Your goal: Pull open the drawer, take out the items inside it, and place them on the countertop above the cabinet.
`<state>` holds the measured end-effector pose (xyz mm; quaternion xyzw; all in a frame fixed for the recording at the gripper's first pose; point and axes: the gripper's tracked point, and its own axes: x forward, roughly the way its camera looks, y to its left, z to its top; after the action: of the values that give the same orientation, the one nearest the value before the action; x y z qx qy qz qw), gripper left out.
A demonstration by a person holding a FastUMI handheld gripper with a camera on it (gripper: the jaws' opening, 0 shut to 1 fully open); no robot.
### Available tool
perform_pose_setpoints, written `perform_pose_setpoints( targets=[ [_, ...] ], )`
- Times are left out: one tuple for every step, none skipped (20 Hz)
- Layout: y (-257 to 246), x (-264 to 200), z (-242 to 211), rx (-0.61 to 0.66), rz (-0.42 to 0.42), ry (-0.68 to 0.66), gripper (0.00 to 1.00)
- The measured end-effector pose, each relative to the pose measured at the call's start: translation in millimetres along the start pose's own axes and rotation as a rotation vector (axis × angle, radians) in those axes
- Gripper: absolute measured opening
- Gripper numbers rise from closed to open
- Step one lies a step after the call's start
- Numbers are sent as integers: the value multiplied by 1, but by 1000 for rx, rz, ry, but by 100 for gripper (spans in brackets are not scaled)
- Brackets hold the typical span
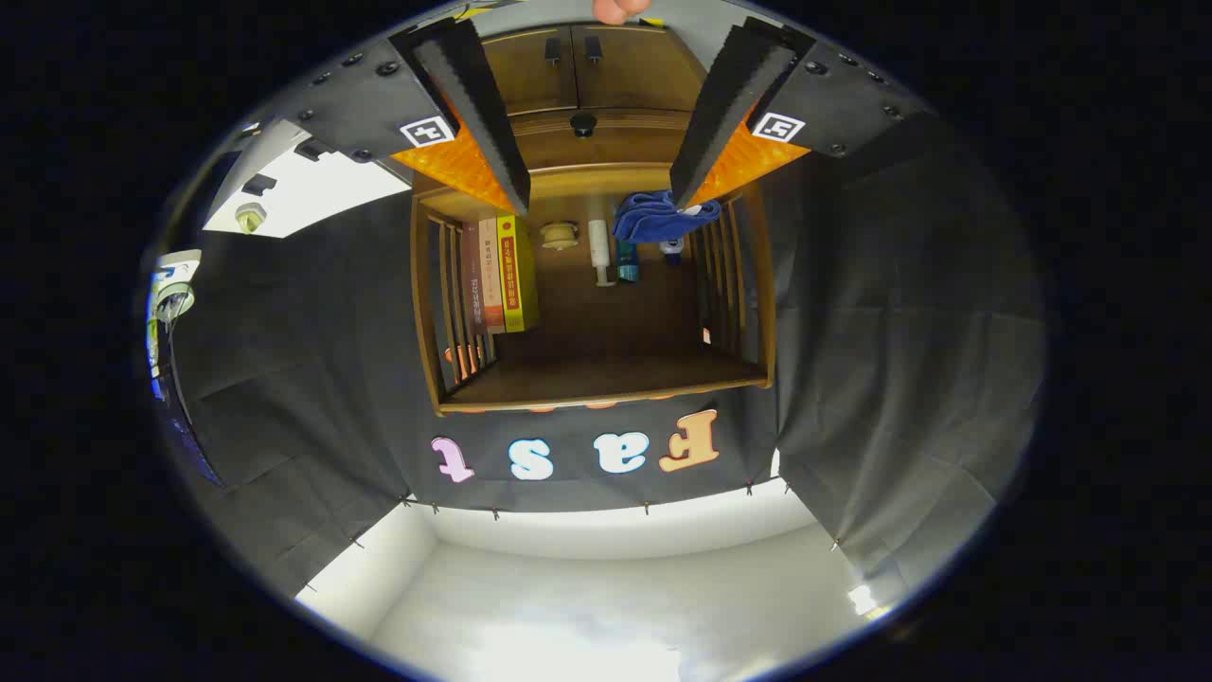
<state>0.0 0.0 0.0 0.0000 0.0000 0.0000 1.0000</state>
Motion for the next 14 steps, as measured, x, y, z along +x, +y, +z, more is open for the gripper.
perform_pose_setpoints(
  targets=[
    [0, -6, -1, 0, 3, -4, 98],
    [3, -10, -1, -2, 10, -5, 98],
    [7, -12, -2, -8, 20, -3, 98],
    [11, -14, 0, -17, 26, -6, 98],
    [11, -16, 2, -28, 25, -11, 98],
    [11, -17, 4, -35, 26, -13, 98],
    [13, -16, 3, -38, 34, -14, 98],
    [14, -15, 3, -38, 40, -15, 98],
    [12, -15, 4, -36, 39, -14, 98],
    [12, -16, 3, -35, 40, -11, 98],
    [13, -17, 2, -33, 43, -9, 98],
    [12, -16, 2, -32, 42, -9, 98],
    [13, -17, 3, -31, 40, -9, 98],
    [13, -17, 4, -30, 40, -11, 98]
  ],
)
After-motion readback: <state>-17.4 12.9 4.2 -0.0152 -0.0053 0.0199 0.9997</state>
